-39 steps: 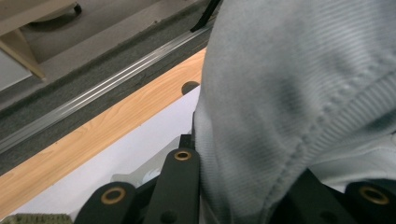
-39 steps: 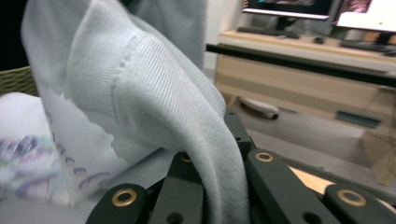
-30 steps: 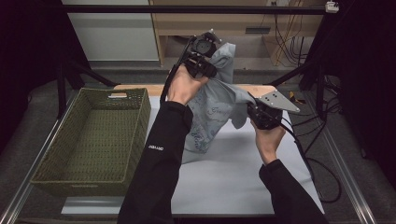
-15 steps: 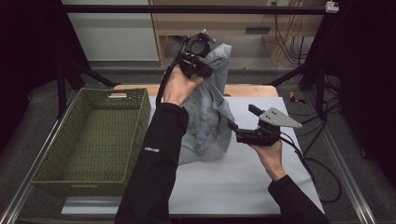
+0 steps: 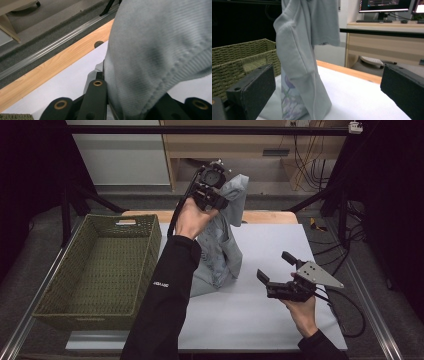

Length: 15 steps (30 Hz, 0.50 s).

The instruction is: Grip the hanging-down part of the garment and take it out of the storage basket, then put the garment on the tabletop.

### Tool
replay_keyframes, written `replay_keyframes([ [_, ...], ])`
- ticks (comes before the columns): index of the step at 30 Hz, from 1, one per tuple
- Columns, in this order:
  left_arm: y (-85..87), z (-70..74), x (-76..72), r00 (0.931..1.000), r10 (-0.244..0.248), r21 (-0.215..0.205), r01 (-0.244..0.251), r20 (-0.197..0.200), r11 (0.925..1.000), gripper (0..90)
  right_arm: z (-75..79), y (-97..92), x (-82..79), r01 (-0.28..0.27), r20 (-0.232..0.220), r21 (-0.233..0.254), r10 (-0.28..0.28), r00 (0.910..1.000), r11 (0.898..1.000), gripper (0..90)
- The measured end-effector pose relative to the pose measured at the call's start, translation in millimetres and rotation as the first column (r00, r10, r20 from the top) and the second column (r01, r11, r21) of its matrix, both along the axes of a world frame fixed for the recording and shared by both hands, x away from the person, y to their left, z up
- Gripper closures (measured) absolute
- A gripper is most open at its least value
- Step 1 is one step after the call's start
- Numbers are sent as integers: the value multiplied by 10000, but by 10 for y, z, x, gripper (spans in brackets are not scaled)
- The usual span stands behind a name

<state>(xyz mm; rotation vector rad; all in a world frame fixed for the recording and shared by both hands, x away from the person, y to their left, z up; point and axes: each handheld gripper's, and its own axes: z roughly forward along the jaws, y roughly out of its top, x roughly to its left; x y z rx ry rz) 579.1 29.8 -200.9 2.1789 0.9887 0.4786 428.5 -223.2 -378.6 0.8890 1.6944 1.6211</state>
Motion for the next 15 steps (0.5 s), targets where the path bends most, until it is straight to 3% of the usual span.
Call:
replay_keyframes([
  [4, 17, -19, -18, 10000, -4, -134, 4, 39, 9999, 798, -76, -66, -85, 41, -207, 117, -39, 9998, 9999, 4],
  [7, 25, -49, -32, 10000, 11, -248, -11, 15, 9997, 798, -109, -90, -97, -10, -61, 91, 11, 10000, 10000, 4],
  [8, 25, -64, -40, 10000, 25, -193, -25, -9, 9998, 798, -108, -79, -122, 16, -352, 294, -6, 9994, 9996, 4],
  [9, 22, -82, -51, 10000, 7, -202, -7, 5, 9998, 799, -124, -94, -121, -36, -131, 131, 38, 9999, 9999, 4],
  [15, 41, -239, -144, 9992, -387, -314, 388, 32, 9988, 798, -216, -136, -161, -147, -476, 352, 164, 9987, 9993, 4],
])
